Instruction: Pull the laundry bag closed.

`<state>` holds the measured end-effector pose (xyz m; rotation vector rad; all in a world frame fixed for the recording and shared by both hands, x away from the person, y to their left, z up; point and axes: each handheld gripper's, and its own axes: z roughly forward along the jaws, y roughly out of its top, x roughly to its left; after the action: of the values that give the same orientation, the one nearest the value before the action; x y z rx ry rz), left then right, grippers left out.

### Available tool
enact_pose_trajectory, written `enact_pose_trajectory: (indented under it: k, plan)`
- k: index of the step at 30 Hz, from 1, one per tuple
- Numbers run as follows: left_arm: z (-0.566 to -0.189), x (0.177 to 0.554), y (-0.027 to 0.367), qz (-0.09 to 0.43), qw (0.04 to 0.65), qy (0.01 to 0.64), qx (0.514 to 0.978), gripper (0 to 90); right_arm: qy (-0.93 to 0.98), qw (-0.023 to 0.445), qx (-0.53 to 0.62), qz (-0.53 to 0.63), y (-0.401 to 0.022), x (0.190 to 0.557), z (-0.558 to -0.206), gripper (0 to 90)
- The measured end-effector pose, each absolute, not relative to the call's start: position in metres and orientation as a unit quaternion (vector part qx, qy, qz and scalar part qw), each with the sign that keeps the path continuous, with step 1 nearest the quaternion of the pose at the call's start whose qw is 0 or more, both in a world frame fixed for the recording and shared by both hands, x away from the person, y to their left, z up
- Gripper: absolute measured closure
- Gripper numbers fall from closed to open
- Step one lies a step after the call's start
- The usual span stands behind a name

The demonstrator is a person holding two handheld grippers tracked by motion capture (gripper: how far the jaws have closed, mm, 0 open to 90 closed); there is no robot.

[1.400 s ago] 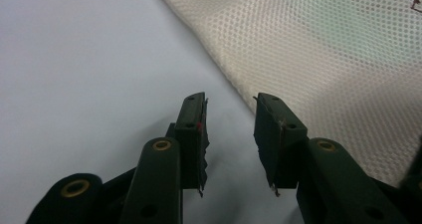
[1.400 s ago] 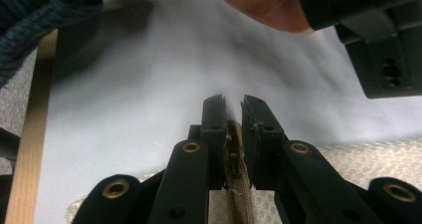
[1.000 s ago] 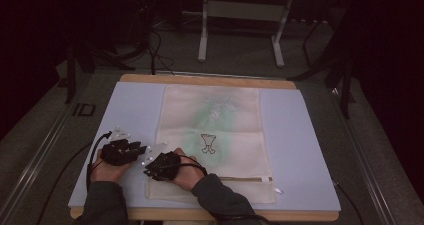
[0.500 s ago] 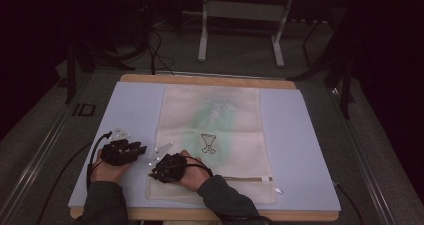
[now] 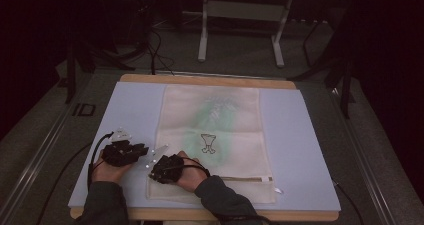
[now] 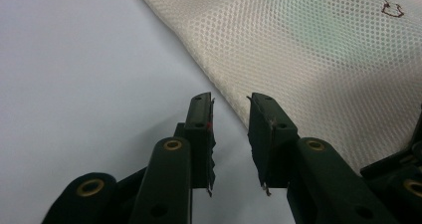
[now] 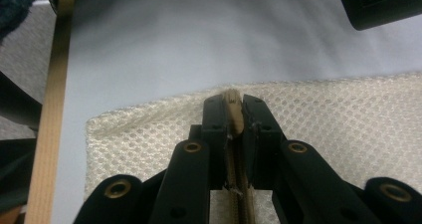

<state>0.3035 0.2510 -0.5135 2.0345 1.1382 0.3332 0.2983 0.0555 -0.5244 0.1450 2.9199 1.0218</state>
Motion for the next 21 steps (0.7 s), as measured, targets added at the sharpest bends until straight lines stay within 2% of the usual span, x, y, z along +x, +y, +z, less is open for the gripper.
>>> enact_pose_trajectory:
  k: [7, 12, 21]
  plan:
    - [-0.512, 0.301, 0.249, 0.133, 0.384, 0.44, 0.801, 79.4, 0.941, 0.025, 0.05, 0.332, 0.055, 0.297, -0.525, 81.7]
    - [-0.511, 0.299, 0.249, 0.127, 0.383, 0.435, 0.805, 89.3, 0.939, 0.025, 0.054, 0.337, 0.053, 0.296, -0.527, 81.7]
    - [-0.508, 0.292, 0.246, 0.116, 0.386, 0.425, 0.81, 89.5, 0.935, 0.026, 0.061, 0.349, 0.051, 0.295, -0.529, 81.8]
